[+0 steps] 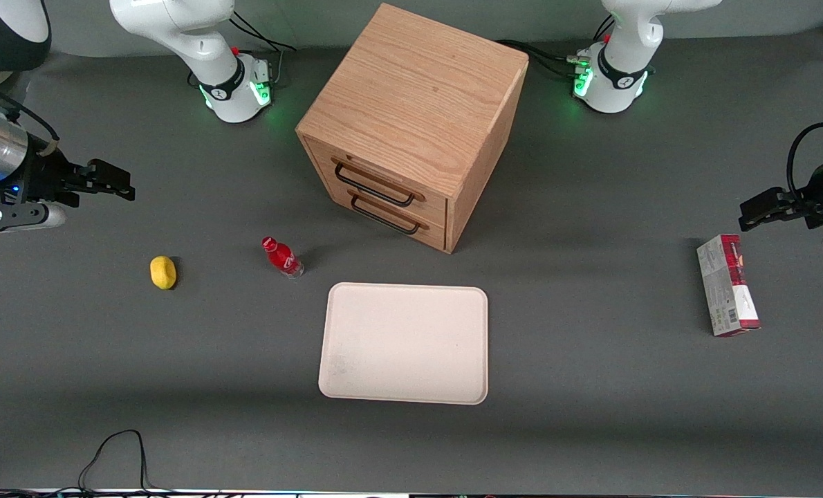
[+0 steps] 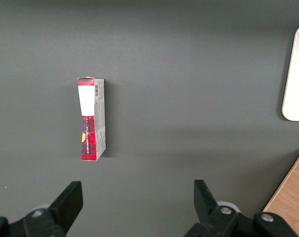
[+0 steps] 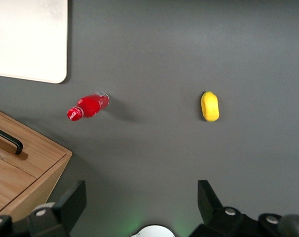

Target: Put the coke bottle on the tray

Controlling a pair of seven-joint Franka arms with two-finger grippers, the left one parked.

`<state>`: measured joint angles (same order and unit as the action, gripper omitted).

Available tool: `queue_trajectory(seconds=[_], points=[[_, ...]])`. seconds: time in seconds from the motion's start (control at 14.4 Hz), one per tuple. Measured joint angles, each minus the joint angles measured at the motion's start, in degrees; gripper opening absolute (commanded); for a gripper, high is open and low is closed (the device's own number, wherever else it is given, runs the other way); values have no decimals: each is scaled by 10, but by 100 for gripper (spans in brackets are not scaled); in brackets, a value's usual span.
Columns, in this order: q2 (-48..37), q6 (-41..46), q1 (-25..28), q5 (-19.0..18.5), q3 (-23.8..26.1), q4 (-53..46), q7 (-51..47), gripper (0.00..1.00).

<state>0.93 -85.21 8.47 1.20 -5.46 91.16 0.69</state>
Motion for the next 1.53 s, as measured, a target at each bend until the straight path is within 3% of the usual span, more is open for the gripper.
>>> queue_trajectory(seconds=[1.53], points=[[37, 32, 1, 2, 3, -38, -1, 100]])
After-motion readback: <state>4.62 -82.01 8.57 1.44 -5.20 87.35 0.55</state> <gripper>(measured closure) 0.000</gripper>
